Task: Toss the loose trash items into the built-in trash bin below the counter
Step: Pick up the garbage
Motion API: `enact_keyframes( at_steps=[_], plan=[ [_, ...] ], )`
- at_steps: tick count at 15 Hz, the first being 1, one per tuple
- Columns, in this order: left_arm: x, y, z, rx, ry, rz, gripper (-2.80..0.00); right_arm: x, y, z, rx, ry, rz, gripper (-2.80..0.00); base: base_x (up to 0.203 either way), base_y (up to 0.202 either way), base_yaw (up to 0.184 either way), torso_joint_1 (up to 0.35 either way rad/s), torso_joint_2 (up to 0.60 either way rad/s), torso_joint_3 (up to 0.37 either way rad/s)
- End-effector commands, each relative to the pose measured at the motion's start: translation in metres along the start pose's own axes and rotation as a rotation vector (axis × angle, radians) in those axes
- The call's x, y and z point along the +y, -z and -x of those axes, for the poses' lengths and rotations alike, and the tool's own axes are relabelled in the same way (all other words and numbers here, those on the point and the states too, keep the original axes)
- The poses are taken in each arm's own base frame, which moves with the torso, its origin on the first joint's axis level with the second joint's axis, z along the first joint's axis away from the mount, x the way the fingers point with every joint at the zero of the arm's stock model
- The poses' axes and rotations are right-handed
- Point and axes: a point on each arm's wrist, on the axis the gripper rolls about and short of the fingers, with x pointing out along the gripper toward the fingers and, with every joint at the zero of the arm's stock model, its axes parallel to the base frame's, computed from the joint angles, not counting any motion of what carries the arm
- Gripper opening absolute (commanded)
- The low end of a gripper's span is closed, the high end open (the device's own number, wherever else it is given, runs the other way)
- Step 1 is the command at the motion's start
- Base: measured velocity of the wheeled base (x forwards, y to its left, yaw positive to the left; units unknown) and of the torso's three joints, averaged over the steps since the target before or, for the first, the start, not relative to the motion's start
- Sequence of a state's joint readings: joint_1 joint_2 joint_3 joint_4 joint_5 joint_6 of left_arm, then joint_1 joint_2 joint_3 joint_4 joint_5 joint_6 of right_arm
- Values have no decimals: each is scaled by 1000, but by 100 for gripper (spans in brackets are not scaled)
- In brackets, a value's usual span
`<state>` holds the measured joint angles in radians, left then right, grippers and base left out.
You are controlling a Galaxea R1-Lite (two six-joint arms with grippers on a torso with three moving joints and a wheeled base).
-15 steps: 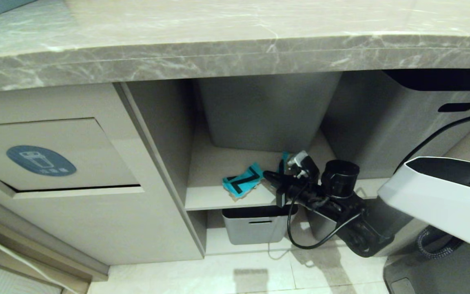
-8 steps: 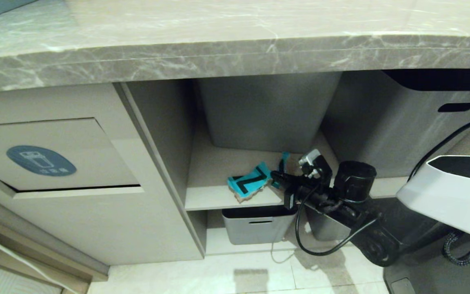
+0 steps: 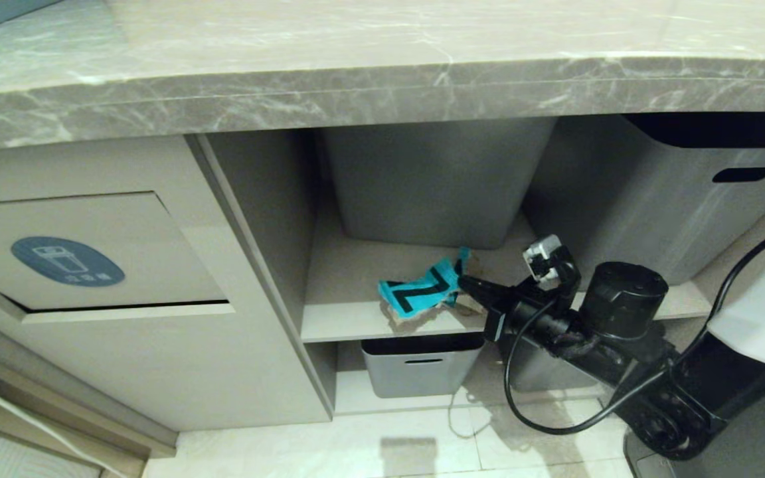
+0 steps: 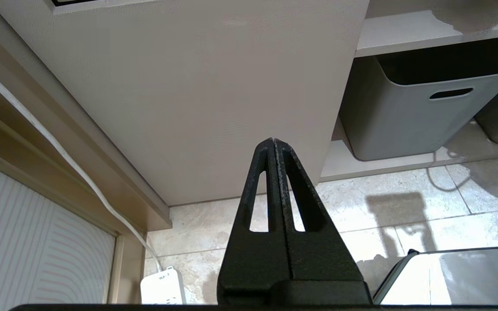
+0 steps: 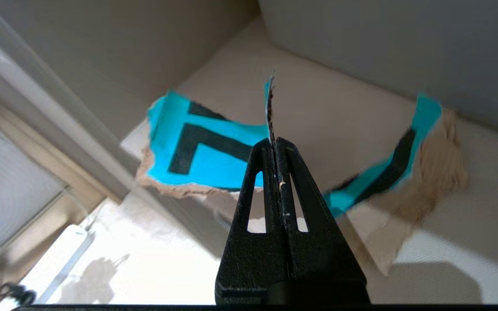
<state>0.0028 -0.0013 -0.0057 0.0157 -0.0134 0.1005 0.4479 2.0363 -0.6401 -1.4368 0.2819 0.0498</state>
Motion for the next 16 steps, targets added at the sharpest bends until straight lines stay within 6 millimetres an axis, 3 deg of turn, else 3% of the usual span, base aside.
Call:
enact_keyframes(
  at_steps=[1,9,10,14,16],
  plan=[
    [0,0,0,0,0,-1,-280,5,-11,13,-18,-4,3,-280,0,0,0,0,0,0],
    [0,0,0,-1,0,38,-280,13,-8,36,28,-2,-12,-280,0,0,0,0,0,0],
    [0,0,0,-2,1,41,0,14,-10,38,24,-6,-11,-280,0,0,0,0,0,0],
    [0,0,0,-14,-2,65,0,15,-14,39,8,-9,-8,-280,0,0,0,0,0,0],
    [2,-19,4,-95,-5,76,0,15,-15,39,5,-9,-6,-280,0,0,0,0,0,0]
  ],
)
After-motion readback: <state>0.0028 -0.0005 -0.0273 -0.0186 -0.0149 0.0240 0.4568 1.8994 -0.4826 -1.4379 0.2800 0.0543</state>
